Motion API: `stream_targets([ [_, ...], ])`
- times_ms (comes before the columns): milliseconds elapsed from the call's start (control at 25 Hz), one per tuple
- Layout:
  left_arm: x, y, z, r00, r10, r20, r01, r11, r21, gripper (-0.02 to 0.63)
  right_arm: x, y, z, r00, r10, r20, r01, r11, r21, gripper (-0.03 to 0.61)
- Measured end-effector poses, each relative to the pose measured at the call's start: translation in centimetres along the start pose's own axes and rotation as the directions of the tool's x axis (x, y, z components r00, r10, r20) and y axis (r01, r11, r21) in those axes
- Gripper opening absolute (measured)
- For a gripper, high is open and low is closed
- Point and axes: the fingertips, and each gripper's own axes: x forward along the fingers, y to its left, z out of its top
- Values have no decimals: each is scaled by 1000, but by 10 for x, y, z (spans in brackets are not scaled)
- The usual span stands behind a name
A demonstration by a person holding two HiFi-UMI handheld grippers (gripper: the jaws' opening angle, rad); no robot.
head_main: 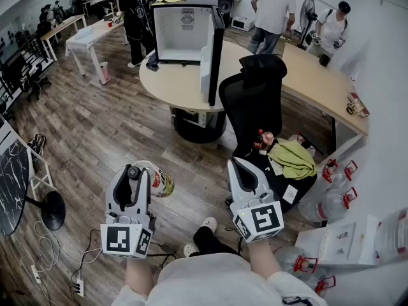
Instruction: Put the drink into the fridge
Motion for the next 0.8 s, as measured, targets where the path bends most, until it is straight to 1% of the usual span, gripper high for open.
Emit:
stream_targets([
  [400,-20,1,7,1000,5,10,-6,1000,7,155,-11,14,7,1000,8,10,-8,1000,3,11],
  [600,-22,2,7,1000,11,15,-11,1000,8,155,-10,14,6,1000,8,11,-8,1000,7,11],
  [800,-19,3,9,1000,6,25,-6,1000,10,155,-7,12,9,999,-3,39,2,1000,14,11],
])
